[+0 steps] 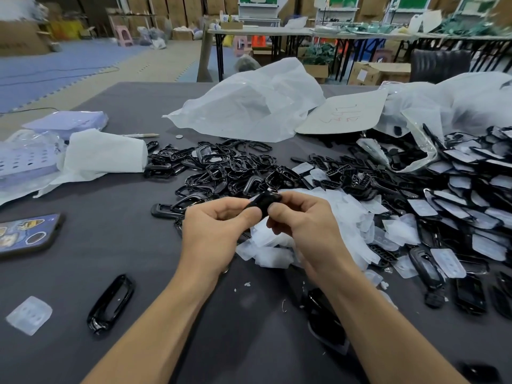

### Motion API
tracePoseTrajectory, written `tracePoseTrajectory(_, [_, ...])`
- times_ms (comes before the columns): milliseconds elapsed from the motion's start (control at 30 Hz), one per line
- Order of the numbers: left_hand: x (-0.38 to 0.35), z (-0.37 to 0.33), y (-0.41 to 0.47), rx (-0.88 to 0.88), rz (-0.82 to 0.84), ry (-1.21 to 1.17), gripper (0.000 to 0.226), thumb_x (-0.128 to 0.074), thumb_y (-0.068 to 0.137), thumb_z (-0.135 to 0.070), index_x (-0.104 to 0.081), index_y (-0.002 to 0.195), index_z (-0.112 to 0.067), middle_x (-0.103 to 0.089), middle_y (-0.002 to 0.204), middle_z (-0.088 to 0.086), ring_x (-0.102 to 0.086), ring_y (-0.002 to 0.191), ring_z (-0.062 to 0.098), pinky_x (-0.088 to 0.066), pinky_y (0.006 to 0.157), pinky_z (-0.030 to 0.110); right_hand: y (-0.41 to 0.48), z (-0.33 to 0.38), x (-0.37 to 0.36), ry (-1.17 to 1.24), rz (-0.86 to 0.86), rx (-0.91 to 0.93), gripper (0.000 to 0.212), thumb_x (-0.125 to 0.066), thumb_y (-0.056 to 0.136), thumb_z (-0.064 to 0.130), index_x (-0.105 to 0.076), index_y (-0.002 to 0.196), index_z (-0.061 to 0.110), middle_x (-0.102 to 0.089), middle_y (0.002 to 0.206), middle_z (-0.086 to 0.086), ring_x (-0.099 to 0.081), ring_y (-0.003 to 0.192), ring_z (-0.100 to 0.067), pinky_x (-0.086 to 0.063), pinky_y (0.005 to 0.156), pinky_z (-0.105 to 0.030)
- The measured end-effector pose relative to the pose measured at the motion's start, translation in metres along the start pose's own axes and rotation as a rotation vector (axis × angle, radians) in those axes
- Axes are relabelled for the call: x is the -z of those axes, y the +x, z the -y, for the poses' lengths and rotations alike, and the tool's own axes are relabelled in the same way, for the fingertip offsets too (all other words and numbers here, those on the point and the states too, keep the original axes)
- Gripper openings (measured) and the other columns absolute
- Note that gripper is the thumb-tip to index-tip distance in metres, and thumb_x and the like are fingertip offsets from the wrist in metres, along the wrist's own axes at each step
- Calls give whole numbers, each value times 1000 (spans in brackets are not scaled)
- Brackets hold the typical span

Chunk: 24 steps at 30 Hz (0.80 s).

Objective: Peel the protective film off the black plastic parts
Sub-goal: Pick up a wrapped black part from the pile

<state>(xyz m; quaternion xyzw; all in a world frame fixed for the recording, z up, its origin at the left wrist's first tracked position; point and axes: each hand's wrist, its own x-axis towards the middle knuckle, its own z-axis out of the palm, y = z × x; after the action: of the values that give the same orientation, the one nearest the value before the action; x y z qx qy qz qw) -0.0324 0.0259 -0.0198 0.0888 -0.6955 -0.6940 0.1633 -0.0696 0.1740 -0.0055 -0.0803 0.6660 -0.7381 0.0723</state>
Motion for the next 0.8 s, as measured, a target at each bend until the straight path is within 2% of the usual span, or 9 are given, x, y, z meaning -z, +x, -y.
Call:
tracePoseTrajectory(67, [0,-3,0,165,120,-153,14,-88,68,-22,-84,82,-19,-79,80,7,-70,70,17,-56,66,24,0,-1,-1,140,-5,-76,22,-66,92,-1,-76,78,13,-66,77,-12,-53,64,-16,-46,65,-27])
tracePoseTrajectory(233, [7,-6,4,299,294,-278,41,-81,59,-32,-83,91,-6,-75,95,16,-65,81,22,-48,84,33,1,0,1,384,121,-167,12,-74,73,15,-73,79,5,-65,82,-14,-49,62,-14,-46,73,-29])
tracePoseTrajectory(333, [8,-6,5,312,304,-327,43,-83,59,-30,-82,94,-4,-74,99,20,-63,88,27,-49,85,33,2,0,4,401,154,-193,20,-73,71,17,-69,85,2,-64,79,-10,-50,60,-11,-47,73,-28])
tracePoseTrajectory(433, [2,-8,1,265,185,-275,27,-86,60,-25,-85,85,-13,-79,87,11,-67,78,22,-54,76,29,2,-1,1,250,36,-163,6,-74,85,9,-74,80,6,-63,74,-11,-50,57,-13,-43,62,-25])
tracePoseTrajectory(533, [-4,-3,-2,25,-119,78,29,-90,74,-16,-82,73,-44,-78,73,-9,-72,66,5,-55,66,24,-3,-7,-4,-220,-242,72,17,-76,90,25,-76,74,17,-68,58,3,-59,48,-10,-45,49,-20])
tracePoseTrajectory(600, [-6,0,-7,-192,-261,430,31,-88,75,-31,-75,74,-60,-74,73,-28,-69,69,-6,-53,68,22,-8,-7,-10,-287,-221,124,30,-74,90,42,-74,71,18,-70,59,1,-67,50,-17,-54,52,-31])
tracePoseTrajectory(667, [-7,2,-13,-485,-309,676,15,-83,78,-32,-80,79,-47,-75,79,-28,-68,83,-2,-50,73,19,-11,-6,-14,-316,-146,82,42,-70,89,52,-71,68,16,-70,57,-2,-67,52,-21,-57,58,-41])
tracePoseTrajectory(733, [-9,6,-14,-758,-300,775,8,-82,78,-25,-84,79,-33,-79,82,-18,-69,85,3,-49,74,20,-9,-7,-13,-375,-159,60,38,-69,89,47,-71,65,18,-69,53,-1,-62,47,-13,-53,58,-35])
tracePoseTrajectory(800, [-7,7,-13,-796,-228,740,9,-84,75,-27,-85,84,-30,-80,90,-16,-72,87,-1,-53,81,23,-6,-6,-11,-367,-205,46,31,-66,90,31,-70,63,17,-67,50,-2,-59,44,-11,-49,57,-31])
